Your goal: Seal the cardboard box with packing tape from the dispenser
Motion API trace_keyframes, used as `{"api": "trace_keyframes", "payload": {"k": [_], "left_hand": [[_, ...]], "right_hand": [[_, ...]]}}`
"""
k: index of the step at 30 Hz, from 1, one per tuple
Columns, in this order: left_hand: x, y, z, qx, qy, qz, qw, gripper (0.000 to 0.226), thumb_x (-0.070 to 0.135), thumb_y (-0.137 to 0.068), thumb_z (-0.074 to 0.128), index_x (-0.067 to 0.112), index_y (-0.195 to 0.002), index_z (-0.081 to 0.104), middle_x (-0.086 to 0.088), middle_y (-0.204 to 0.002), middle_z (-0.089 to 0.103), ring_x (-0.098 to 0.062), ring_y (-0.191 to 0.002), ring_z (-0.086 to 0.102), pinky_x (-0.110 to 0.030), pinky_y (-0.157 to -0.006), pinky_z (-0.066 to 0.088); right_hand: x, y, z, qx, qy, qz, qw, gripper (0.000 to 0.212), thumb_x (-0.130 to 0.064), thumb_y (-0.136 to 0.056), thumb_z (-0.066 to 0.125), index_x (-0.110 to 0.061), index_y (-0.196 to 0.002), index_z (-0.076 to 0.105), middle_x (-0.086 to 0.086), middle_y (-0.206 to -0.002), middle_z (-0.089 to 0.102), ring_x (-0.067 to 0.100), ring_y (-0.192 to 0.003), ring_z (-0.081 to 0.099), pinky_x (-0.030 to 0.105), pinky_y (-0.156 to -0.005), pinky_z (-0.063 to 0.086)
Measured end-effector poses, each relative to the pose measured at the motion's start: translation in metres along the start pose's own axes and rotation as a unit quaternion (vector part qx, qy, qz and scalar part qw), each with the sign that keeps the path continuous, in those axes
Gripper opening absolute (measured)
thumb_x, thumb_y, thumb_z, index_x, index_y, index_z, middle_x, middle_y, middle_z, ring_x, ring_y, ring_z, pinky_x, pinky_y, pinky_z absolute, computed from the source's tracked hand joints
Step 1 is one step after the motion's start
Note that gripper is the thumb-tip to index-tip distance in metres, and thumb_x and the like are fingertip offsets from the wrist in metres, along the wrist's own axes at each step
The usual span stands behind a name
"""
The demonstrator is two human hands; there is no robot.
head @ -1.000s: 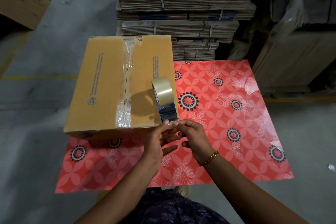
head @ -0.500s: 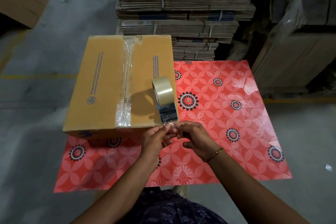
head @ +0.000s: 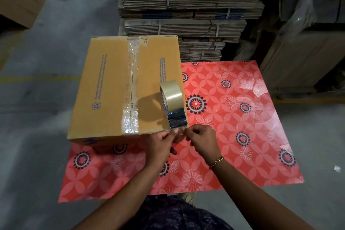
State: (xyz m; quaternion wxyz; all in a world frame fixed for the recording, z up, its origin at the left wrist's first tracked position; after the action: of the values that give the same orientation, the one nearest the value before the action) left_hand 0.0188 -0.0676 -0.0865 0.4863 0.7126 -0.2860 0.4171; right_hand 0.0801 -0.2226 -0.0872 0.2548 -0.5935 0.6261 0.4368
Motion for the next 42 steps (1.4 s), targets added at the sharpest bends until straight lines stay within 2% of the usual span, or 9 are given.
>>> {"api": "trace_keyframes", "payload": {"k": [4, 8, 14, 21, 26, 30, 35, 38, 42], "left_hand": [[-0.010, -0.001, -0.004, 0.017, -0.004, -0.014, 1.000, 0.039, 0.047, -0.089, 0.070, 0.013, -0.072, 0.079, -0.003, -0.062, 0.075, -0.018, -0.046, 0.067, -0.022, -0.041, 0.047], [-0.024, -0.005, -0.005, -0.014, -0.021, -0.036, 0.999, 0.051, 0.059, -0.088, 0.065, 0.016, -0.064, 0.073, -0.005, -0.062, 0.075, -0.018, -0.038, 0.058, -0.023, -0.044, 0.043], [-0.038, -0.018, -0.011, -0.063, -0.057, -0.024, 0.996, 0.064, 0.071, -0.079, 0.057, 0.010, -0.067, 0.072, -0.004, -0.065, 0.076, -0.018, -0.040, 0.059, -0.023, -0.051, 0.045], [-0.059, -0.022, -0.030, -0.138, -0.139, 0.003, 0.981, 0.043, 0.061, -0.088, 0.060, 0.022, -0.077, 0.073, 0.005, -0.063, 0.073, -0.008, -0.051, 0.064, -0.028, -0.061, 0.044], [0.009, -0.007, -0.049, -0.118, -0.043, 0.078, 0.989, 0.017, 0.036, -0.096, 0.064, 0.026, -0.090, 0.076, 0.004, -0.079, 0.076, -0.003, -0.072, 0.068, -0.020, -0.065, 0.050], [0.046, -0.023, -0.036, -0.108, 0.121, 0.030, 0.986, 0.054, 0.054, -0.092, 0.047, 0.032, -0.141, 0.053, 0.019, -0.128, 0.063, 0.006, -0.114, 0.060, -0.004, -0.077, 0.048], [0.055, -0.027, 0.000, -0.210, 0.179, 0.013, 0.961, 0.034, 0.043, -0.106, 0.027, 0.039, -0.124, 0.055, 0.030, -0.091, 0.075, 0.011, -0.083, 0.070, -0.012, -0.069, 0.054], [0.049, -0.029, 0.011, -0.215, 0.184, -0.004, 0.959, 0.055, 0.064, -0.099, 0.035, 0.033, -0.140, 0.054, -0.001, -0.121, 0.074, -0.017, -0.097, 0.073, -0.027, -0.070, 0.058], [0.055, -0.029, 0.036, -0.232, 0.153, 0.005, 0.961, 0.090, 0.081, -0.081, 0.049, 0.017, -0.145, 0.049, -0.031, -0.123, 0.060, -0.041, -0.091, 0.069, -0.038, -0.055, 0.057]], "right_hand": [[0.001, 0.000, -0.002, 0.037, 0.057, 0.008, 0.998, 0.038, -0.039, -0.084, 0.075, -0.023, -0.052, 0.063, -0.006, -0.043, 0.057, 0.006, -0.040, 0.051, 0.026, -0.043, 0.039], [0.019, 0.005, 0.004, -0.046, -0.145, 0.110, 0.982, 0.041, -0.035, -0.086, 0.077, 0.001, -0.070, 0.067, 0.004, -0.054, 0.063, 0.012, -0.043, 0.052, 0.020, -0.039, 0.036], [0.034, 0.013, 0.013, -0.150, -0.278, 0.227, 0.921, 0.023, -0.035, -0.086, 0.076, -0.013, -0.084, 0.070, -0.001, -0.072, 0.067, 0.009, -0.057, 0.055, 0.018, -0.042, 0.033], [0.035, 0.009, -0.007, -0.185, -0.203, 0.232, 0.933, 0.016, -0.013, -0.095, 0.061, -0.009, -0.099, 0.076, 0.006, -0.090, 0.075, 0.017, -0.073, 0.065, 0.023, -0.049, 0.042], [-0.011, -0.020, -0.036, -0.034, -0.136, 0.086, 0.986, 0.024, -0.033, -0.094, 0.060, -0.017, -0.109, 0.072, 0.004, -0.107, 0.076, 0.027, -0.098, 0.071, 0.036, -0.074, 0.055], [-0.055, -0.040, -0.010, -0.107, -0.222, 0.079, 0.966, 0.055, -0.055, -0.092, 0.047, -0.027, -0.138, 0.058, -0.007, -0.137, 0.064, 0.010, -0.126, 0.060, 0.035, -0.097, 0.049], [-0.067, -0.036, 0.010, -0.164, -0.216, 0.071, 0.960, 0.060, -0.059, -0.100, 0.031, -0.029, -0.151, 0.043, -0.011, -0.151, 0.052, 0.005, -0.140, 0.046, 0.040, -0.119, 0.032], [-0.074, -0.027, 0.007, -0.167, -0.236, 0.054, 0.956, 0.049, -0.046, -0.107, 0.028, -0.026, -0.148, 0.048, -0.011, -0.147, 0.056, 0.003, -0.137, 0.049, 0.029, -0.115, 0.037], [-0.075, -0.021, -0.011, -0.159, -0.222, 0.016, 0.962, 0.047, -0.047, -0.106, 0.034, -0.025, -0.143, 0.052, -0.007, -0.140, 0.062, 0.008, -0.130, 0.056, 0.030, -0.108, 0.043]]}}
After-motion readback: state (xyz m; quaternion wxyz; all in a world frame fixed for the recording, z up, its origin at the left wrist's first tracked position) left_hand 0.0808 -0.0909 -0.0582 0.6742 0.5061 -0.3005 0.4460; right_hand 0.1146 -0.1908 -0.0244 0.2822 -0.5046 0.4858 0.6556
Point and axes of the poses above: each hand's wrist, its own y-axis away from the middle knuckle, its own z-axis out of the palm, x = y × z, the point moved 6 cm from there along -y, towards the middle knuckle
